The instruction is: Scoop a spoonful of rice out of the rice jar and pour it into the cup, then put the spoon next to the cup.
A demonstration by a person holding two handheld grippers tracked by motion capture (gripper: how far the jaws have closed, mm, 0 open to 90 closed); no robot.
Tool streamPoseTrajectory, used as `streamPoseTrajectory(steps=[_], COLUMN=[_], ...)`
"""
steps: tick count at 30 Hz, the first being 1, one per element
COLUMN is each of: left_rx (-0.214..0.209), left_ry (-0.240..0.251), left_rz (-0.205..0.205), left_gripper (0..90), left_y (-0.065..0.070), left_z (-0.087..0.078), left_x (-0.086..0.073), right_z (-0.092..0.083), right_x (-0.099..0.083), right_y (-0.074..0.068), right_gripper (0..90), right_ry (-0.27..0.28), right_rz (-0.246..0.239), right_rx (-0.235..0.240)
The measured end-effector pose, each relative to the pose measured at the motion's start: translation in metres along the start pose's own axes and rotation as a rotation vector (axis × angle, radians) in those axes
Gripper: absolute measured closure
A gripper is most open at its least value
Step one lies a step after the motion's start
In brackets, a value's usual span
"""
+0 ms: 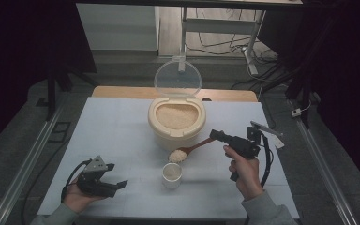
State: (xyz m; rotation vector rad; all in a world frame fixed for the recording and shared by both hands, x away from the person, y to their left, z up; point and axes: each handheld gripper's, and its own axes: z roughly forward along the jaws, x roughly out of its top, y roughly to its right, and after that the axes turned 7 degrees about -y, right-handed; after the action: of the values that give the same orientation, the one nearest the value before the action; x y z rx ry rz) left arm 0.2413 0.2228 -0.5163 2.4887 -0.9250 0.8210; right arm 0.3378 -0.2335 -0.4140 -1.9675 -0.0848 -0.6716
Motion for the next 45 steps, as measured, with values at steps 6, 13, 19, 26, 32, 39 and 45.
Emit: streamPoseTrajectory(steps=[6, 13, 19, 26, 32, 39, 45], left_rx=[-0.001, -0.004, -0.003, -0.004, -0.001, 0.012, 0.020], left_ry=[-0.002, -0.005, -0.006, -0.007, -0.005, 0.007, 0.026], left_rz=[0.001, 0.005, 0.006, 0.003, -0.002, -0.011, -0.019], left_gripper=[16.2, 16.3, 16.4, 16.4, 16.4, 16.4, 16.2], left_y=[0.000, 0.000, 0.000, 0.000, -0.001, -0.004, -0.004], left_z=[0.001, 0.001, 0.001, 0.001, 0.001, 0.000, -0.003], left_x=[0.000, 0.000, 0.000, -0.001, -0.001, -0.001, -0.001], right_z=[0.010, 0.017, 0.019, 0.017, 0.001, -0.028, -0.045], right_x=[-0.007, -0.010, -0.013, -0.025, -0.027, -0.018, -0.015], right_y=[0.000, -0.011, -0.027, -0.053, -0.058, -0.047, -0.043], right_gripper=[83.8, 83.7, 83.7, 83.7, 83.7, 83.7, 83.7], right_ry=[-0.038, -0.053, -0.045, -0.030, 0.017, 0.061, 0.022], right_rz=[-0.049, -0.185, -0.337, -0.618, -0.676, -0.680, -0.713], right_rx=[-0.050, -0.118, -0.147, -0.176, -0.122, -0.111, -0.128])
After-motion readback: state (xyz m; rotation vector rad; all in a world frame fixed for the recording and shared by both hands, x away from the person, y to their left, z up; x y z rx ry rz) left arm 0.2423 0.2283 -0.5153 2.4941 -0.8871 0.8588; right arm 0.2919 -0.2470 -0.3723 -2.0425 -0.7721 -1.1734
